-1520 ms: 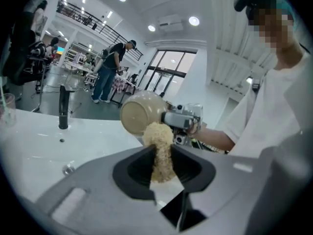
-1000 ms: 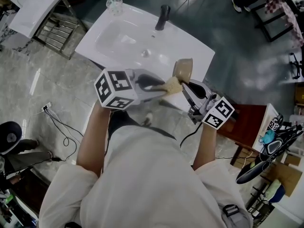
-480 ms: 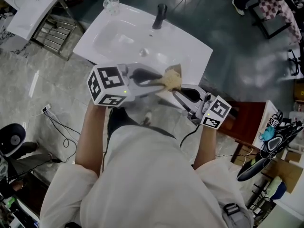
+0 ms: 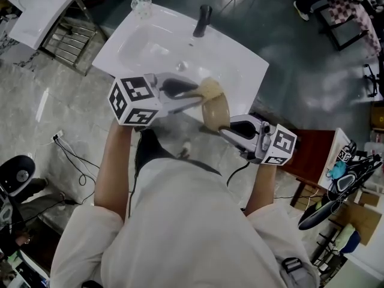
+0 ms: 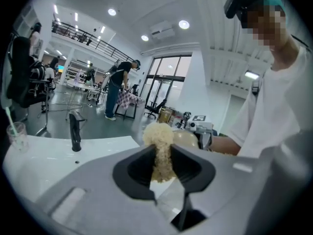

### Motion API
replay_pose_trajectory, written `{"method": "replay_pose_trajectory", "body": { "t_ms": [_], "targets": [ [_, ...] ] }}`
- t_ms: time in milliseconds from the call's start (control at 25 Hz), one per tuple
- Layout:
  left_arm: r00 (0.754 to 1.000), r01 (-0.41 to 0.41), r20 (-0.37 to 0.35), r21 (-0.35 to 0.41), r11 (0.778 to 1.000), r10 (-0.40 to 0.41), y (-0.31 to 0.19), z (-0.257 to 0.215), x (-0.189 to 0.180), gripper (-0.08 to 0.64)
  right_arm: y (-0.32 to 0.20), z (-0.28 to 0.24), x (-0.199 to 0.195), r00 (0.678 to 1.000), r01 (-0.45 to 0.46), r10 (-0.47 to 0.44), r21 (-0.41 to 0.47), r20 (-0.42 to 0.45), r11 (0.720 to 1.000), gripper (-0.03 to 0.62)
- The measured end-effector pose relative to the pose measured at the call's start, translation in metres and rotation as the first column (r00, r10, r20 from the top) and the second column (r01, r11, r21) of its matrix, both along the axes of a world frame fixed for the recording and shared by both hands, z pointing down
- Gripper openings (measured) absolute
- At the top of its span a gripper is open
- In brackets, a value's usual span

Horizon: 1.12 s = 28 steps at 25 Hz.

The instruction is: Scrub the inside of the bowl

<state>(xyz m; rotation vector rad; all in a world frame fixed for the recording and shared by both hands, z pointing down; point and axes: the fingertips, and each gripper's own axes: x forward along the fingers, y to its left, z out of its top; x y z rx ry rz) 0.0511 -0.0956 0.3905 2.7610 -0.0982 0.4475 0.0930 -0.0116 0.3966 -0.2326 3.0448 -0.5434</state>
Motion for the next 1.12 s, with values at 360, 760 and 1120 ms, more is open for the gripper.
{"method": "replay_pose_trajectory", "body": {
  "t_ms": [360, 760, 1120],
  "targets": [
    [0.997, 0.059, 0.06, -0.103, 0.993, -0.053, 0.004, 0.05, -0.003, 0.095, -0.009, -0.027, 0.023, 0.956, -0.057, 0.061, -0.021, 0.288, 0.998, 0.02],
    [1.0, -0.03, -0.007, -0.101, 0.994, 0.029, 0.028, 0.031, 0.005, 0.097, -0.051, -0.021, 0.046, 0.91, -0.306, 0.311, -0.06, 0.274, 0.95, 0.018],
    [1.0, 0.008, -0.028, -0.014, 1.0, -0.009, 0.012, 0.004, 0.004, 0.097, -0.058, -0.005, 0.043, 0.924, -0.338, 0.342, -0.054, 0.172, 0.94, 0.018]
  ]
}}
